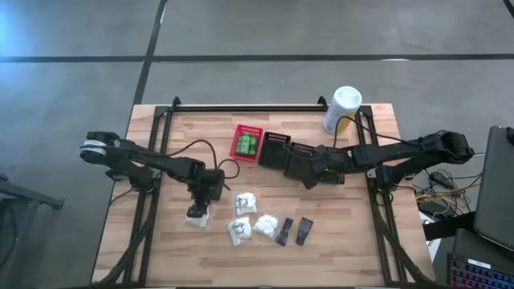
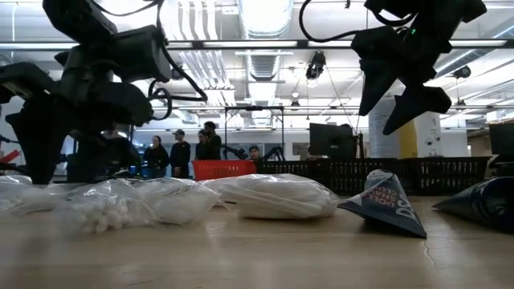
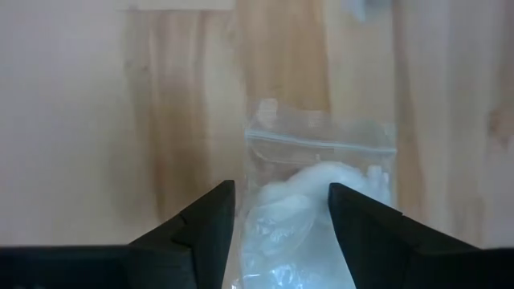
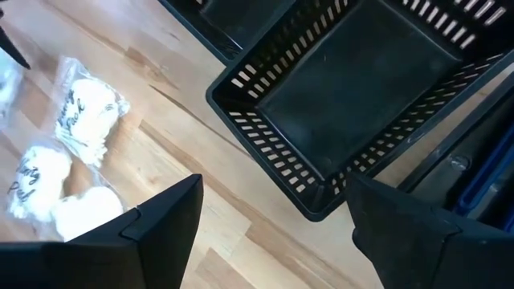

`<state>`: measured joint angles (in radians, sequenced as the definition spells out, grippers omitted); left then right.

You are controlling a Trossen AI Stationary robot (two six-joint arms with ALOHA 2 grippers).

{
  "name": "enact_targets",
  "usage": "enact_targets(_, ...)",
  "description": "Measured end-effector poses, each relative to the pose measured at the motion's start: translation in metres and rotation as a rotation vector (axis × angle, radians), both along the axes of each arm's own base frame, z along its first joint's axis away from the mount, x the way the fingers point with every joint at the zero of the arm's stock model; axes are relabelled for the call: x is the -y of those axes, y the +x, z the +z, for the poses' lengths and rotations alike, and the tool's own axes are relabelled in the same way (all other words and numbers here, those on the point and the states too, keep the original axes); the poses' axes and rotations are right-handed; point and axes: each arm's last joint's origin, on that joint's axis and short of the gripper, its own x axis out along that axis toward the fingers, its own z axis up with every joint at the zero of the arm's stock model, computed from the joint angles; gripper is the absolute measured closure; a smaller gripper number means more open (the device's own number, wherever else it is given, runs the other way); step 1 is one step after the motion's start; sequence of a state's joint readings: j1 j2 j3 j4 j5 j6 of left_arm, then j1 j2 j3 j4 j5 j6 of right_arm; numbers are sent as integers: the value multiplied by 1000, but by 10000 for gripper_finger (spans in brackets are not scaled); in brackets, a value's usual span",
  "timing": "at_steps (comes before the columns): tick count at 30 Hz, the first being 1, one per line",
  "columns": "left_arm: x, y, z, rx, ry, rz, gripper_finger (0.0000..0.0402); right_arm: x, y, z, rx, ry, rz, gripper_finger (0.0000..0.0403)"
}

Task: Pick & Place Travel size toiletries
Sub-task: Put the cotton pack into the left black bin

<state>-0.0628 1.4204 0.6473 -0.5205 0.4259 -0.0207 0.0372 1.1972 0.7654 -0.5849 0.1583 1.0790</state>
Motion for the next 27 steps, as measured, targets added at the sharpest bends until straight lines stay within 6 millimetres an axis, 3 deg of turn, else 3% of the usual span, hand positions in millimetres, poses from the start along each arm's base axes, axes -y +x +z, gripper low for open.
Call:
enact_targets(7,1,-3,-3,-19,-52,-2,234,0,0,0,1,9,-10,99)
enact_targets(20,2,-3,-2,-34,-76,26,378,0,0,0,0,-1,5,148)
enact_targets(27,2,9,30,92,-89,56,397,0,7,4,82,3,13,168)
